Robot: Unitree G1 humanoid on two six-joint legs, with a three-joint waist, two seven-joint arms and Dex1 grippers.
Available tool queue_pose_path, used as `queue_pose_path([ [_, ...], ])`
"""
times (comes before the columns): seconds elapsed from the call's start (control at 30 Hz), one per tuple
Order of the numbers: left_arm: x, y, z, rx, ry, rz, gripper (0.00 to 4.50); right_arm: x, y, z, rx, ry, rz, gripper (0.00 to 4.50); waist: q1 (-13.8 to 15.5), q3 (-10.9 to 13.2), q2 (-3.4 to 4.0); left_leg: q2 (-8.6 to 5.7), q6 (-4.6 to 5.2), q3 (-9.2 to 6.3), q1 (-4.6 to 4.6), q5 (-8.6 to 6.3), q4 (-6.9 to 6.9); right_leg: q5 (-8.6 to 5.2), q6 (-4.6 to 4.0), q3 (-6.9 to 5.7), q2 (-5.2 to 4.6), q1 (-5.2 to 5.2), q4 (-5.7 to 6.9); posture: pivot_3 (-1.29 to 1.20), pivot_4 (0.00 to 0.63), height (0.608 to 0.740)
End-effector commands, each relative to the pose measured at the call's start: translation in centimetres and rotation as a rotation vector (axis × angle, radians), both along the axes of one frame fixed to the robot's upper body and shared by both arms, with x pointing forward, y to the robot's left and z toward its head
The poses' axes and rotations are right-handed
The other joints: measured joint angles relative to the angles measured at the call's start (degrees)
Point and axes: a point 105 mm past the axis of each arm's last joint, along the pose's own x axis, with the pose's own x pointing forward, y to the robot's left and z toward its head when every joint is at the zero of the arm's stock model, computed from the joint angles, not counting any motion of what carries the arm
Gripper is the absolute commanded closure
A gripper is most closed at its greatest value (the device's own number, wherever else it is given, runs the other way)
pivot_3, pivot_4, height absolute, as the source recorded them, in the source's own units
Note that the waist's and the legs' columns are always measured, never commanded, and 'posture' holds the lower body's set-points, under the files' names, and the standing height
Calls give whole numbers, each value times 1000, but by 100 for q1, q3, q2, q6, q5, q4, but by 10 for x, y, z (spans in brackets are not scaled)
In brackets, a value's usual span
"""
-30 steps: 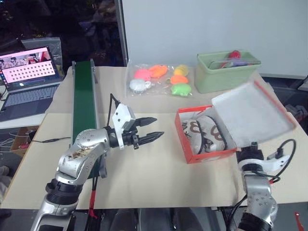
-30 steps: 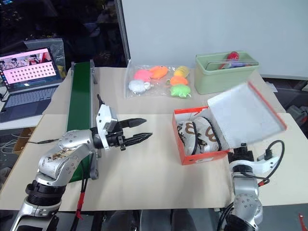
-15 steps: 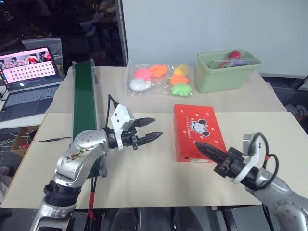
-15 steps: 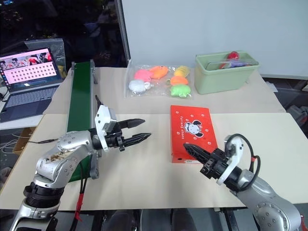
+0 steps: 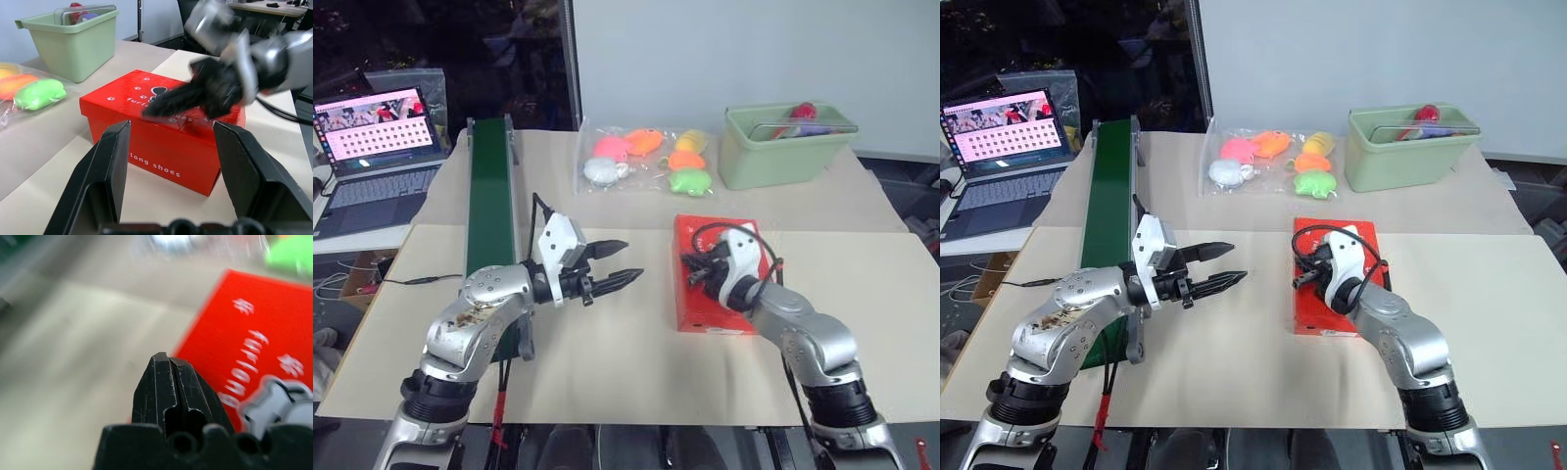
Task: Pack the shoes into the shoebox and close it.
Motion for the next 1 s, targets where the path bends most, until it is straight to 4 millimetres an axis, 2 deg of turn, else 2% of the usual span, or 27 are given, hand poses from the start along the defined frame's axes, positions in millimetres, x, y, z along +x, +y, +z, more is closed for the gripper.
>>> queue_pose_path([
  [0.03,-3,-1,16,-12,-61,-1,1638,-1,-2,-10,-40,18,13,4451,-16,0,0,1,0,-1,2,0,1,0,0,-1,1,2,2,0,150,729],
  [0.2,-3,4,17,-12,-68,24,1638,-4,1,-20,-35,56,23,4451,-49,0,-1,1,0,-5,13,0,2,1,-2,0,4,8,15,0,150,729],
  [0.27,-1,6,17,-16,-67,49,1638,-3,4,-18,-24,46,27,4451,-57,-1,-2,1,0,-6,17,0,2,1,-2,0,4,10,17,0,150,729],
  [0.33,3,13,17,-37,-61,109,1638,1,6,2,59,-15,11,4451,-74,-2,-2,4,0,-6,19,0,1,1,-2,0,7,12,17,0,150,729],
  [0.47,16,30,18,-57,-74,268,1638,8,-8,57,239,-157,-55,4451,-62,-1,-2,11,0,-10,13,0,1,3,-6,1,17,2,21,0,150,729],
  [0.53,24,43,25,-110,-80,399,1638,8,-29,95,376,-247,-102,4451,-57,0,-1,11,0,-10,11,0,2,4,-6,1,16,2,21,0,150,729],
  [0.6,32,58,32,-165,-87,534,1638,6,-52,118,438,-303,-144,4451,-50,0,-1,10,0,-10,7,0,4,5,-6,1,13,0,20,0,150,729],
  [0.63,34,63,34,-185,-88,574,1638,4,-58,122,447,-312,-154,4451,-33,0,-1,10,0,-12,8,0,4,5,-6,0,13,3,18,0,150,729],
  [0.7,42,83,37,-237,-79,729,1638,2,-81,123,355,-328,-216,4451,-9,-1,-3,10,0,-16,7,0,2,5,-6,-6,14,5,14,0,150,729],
  [0.83,48,113,32,-263,-67,957,1638,2,-116,100,82,-309,-340,4451,1,-1,-3,11,0,-19,1,0,-3,5,-6,-9,15,6,4,0,150,729],
  [1.0,46,129,19,-283,-13,1074,1638,6,-134,83,-50,-319,-420,4451,-81,-1,-3,7,-1,-13,7,0,0,5,-7,3,15,5,13,0,150,729],
])
